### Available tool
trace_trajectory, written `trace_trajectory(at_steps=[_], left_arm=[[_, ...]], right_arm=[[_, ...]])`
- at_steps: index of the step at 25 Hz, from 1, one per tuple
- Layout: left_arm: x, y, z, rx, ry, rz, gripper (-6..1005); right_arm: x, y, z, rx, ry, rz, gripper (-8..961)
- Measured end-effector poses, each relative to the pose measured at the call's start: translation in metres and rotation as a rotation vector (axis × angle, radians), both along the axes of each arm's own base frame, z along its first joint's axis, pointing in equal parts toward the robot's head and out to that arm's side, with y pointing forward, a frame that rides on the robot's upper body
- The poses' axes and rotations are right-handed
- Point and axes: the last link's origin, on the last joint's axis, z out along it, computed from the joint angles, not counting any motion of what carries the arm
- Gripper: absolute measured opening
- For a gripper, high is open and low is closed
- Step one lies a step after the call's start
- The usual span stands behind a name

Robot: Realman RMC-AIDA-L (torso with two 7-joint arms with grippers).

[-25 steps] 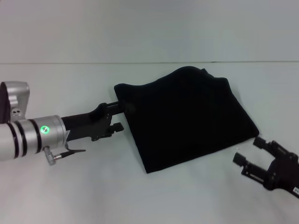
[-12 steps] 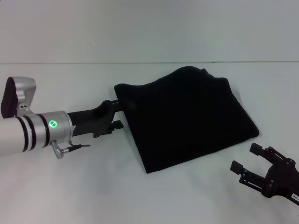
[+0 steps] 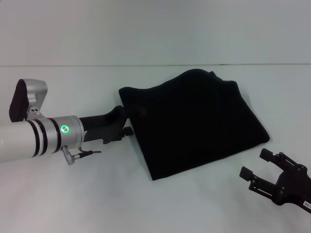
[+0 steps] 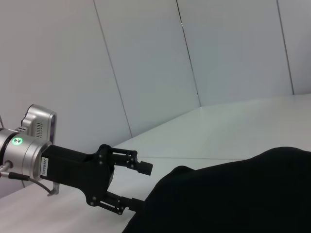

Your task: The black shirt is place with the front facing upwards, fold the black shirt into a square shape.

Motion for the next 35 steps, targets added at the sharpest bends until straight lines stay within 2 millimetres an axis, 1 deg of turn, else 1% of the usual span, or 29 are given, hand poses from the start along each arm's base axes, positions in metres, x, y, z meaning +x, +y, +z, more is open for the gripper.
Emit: trace_trajectory(at_steps=[4, 14, 21, 27, 32, 35], left_arm=[[0.001, 0.000, -0.002, 0.000, 0.001, 0.001, 798], [0.013, 0.001, -0.011, -0.021, 0.009, -0.035, 796], [0.014, 0.001, -0.013, -0.040, 0.035, -0.049, 795], [0.012, -0.001, -0.017, -0.030, 0.061, -0.059, 620], [0.015, 0.000, -0.021, -0.027, 0.070, -0.068, 404], [0.016, 0.000, -0.022, -0.029, 0.076, -0.075, 342]], right_arm=[[0.000, 0.000, 0.000, 0.001, 0.001, -0.001, 916], [-0.001, 0.001, 0.000, -0.001, 0.003, 0.003, 916], [-0.001, 0.001, 0.000, 0.001, 0.006, 0.000, 916], [-0.002, 0.002, 0.000, 0.002, 0.009, -0.001, 916], [-0.002, 0.002, 0.000, 0.002, 0.011, 0.001, 916], [-0.002, 0.002, 0.000, -0.001, 0.017, -0.002, 916]])
